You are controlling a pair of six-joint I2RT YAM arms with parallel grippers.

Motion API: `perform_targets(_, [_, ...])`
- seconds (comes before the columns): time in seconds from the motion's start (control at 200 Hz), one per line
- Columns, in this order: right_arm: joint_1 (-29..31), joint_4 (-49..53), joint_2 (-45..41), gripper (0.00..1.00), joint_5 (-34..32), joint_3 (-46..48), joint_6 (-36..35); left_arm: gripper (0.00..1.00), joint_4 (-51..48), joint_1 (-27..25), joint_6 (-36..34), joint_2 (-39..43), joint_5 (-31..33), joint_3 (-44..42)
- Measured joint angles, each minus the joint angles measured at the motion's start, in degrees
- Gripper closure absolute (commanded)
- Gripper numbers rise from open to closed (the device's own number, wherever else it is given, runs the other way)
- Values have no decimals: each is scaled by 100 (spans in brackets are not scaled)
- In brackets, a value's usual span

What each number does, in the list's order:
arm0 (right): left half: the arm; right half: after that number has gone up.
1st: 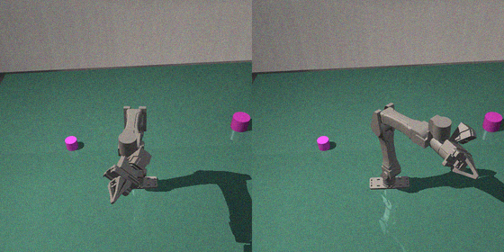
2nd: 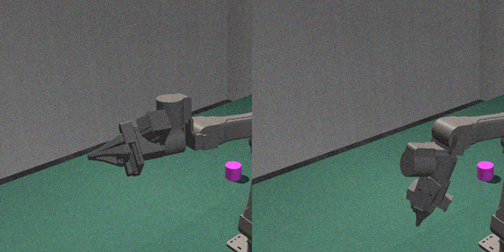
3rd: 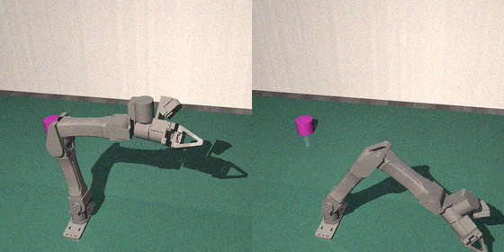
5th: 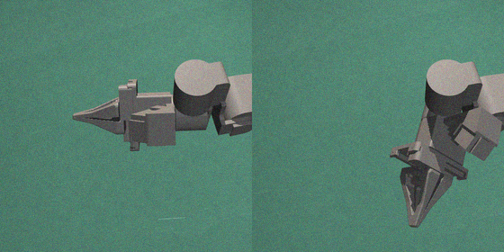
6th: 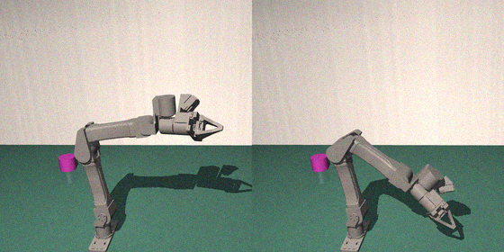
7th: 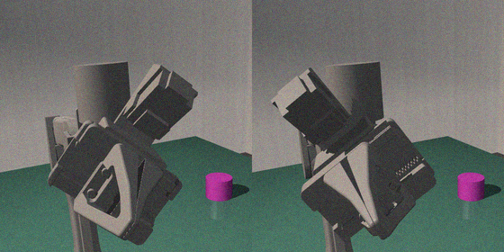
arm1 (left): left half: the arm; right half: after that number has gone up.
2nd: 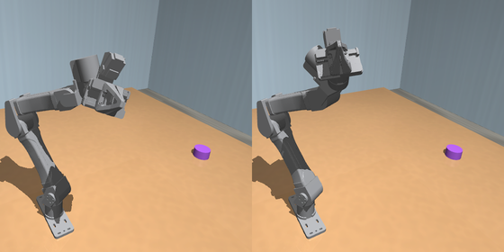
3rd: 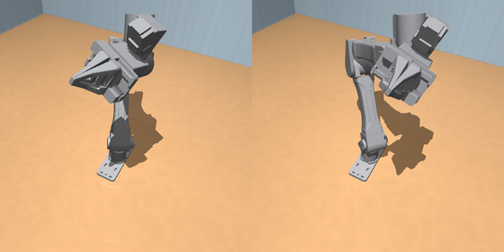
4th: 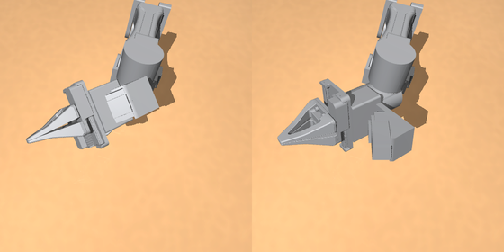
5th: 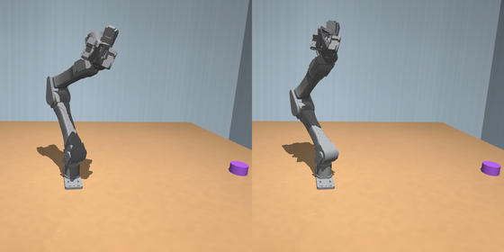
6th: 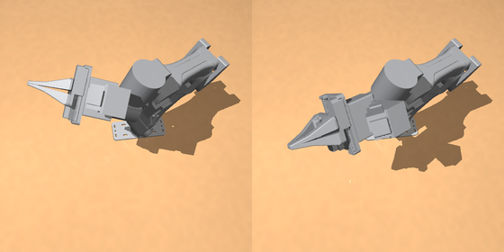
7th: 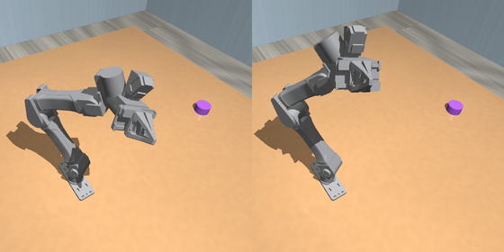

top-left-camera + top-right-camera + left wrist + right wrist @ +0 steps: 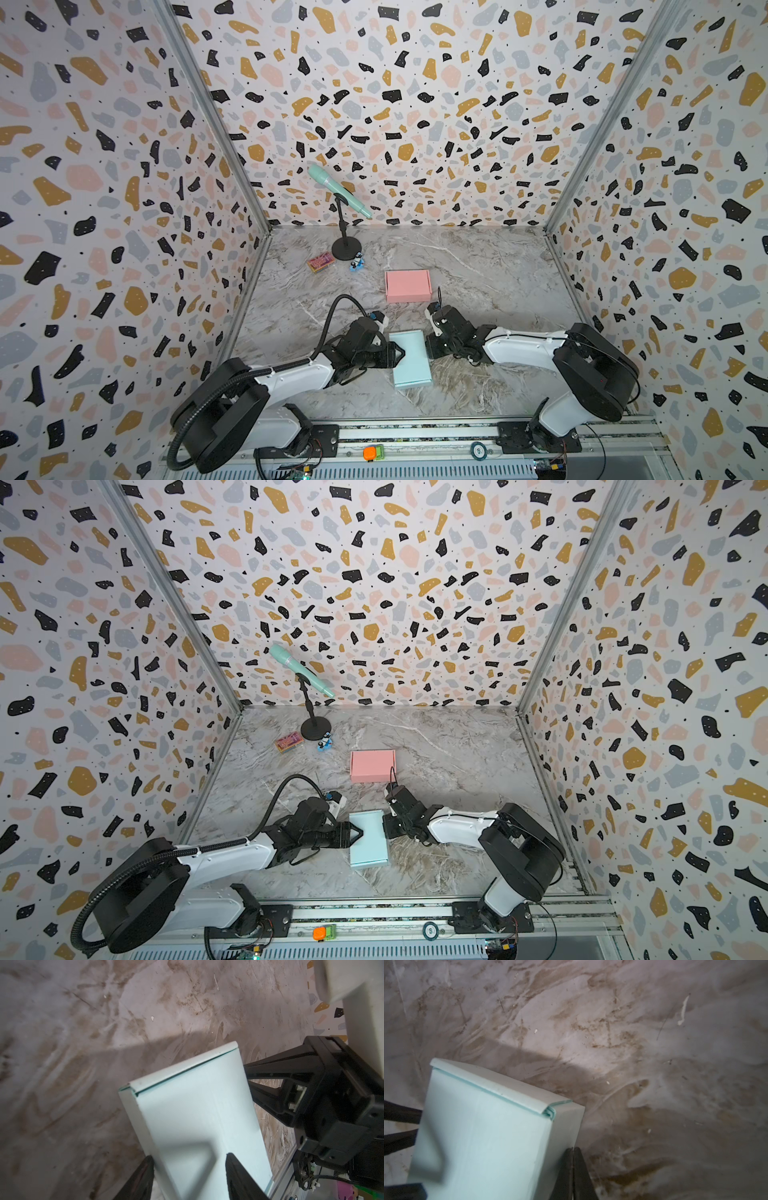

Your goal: Fold the paper box

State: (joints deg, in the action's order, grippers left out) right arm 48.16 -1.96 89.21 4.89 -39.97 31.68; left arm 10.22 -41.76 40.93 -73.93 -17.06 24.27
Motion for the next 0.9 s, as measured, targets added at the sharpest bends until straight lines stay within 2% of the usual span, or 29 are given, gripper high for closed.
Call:
perform_targets(0.15, [-22, 48, -341, 87, 39, 162, -9, 42, -2, -4, -2, 157, -4, 0])
perform_targets(0.295, [-22, 131, -732, 79, 44, 363, 7, 40, -2, -7, 2, 304, -4, -20])
perform_targets(0.596, [92, 455, -1482, 78, -37, 817, 190, 37, -83, -24, 39, 813, -2, -308])
perform_targets(0.901, [817, 741, -1921, 80, -245, 1154, 715, 36, -205, -511, 245, 1099, 81, -509])
